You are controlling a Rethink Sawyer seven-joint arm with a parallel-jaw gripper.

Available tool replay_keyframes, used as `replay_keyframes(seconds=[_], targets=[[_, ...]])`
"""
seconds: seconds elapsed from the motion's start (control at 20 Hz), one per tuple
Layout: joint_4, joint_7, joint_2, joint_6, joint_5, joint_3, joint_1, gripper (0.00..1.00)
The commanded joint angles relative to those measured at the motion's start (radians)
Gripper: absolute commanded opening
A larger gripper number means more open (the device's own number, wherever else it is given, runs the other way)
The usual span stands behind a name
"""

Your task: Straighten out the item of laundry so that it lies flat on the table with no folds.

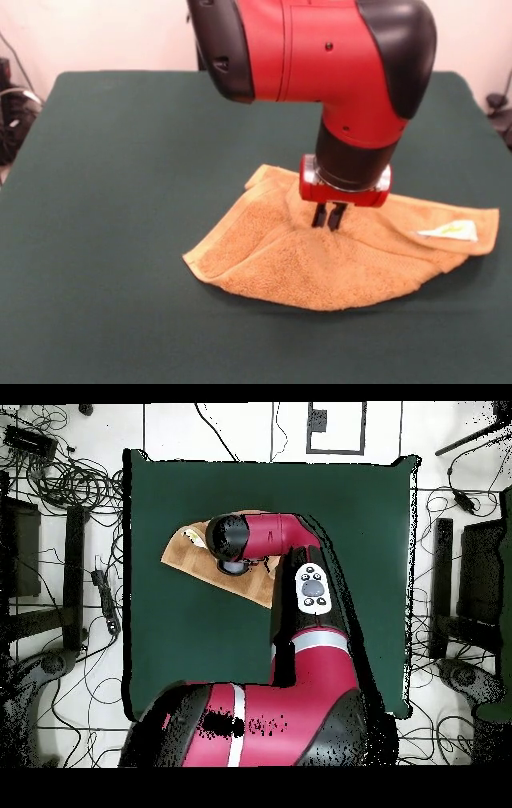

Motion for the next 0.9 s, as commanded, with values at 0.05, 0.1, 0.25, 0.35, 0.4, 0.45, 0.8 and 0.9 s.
replay_keyframes(seconds=[0.05, 0.1, 0.25, 0.35, 0.4, 0.45, 0.8, 0.9], targets=[[0.037, 0.145, 0.046, -0.037, 0.013, 0.007, 0.035, 0.00], [0.015, 0.147, 0.054, -0.018, 0.016, 0.005, 0.038, 0.00], [-0.070, 0.137, 0.082, 0.019, 0.008, -0.003, 0.049, 0.00], [-0.112, 0.141, 0.096, 0.034, 0.011, -0.007, 0.053, 0.00], [-0.132, 0.142, 0.102, 0.039, 0.012, -0.009, 0.056, 0.00], [-0.156, 0.138, 0.110, 0.048, 0.010, -0.009, 0.058, 0.00], [-0.274, 0.134, 0.140, 0.099, -0.004, -0.014, 0.069, 0.00], [-0.284, 0.135, 0.140, 0.111, -0.003, -0.014, 0.070, 0.00]])
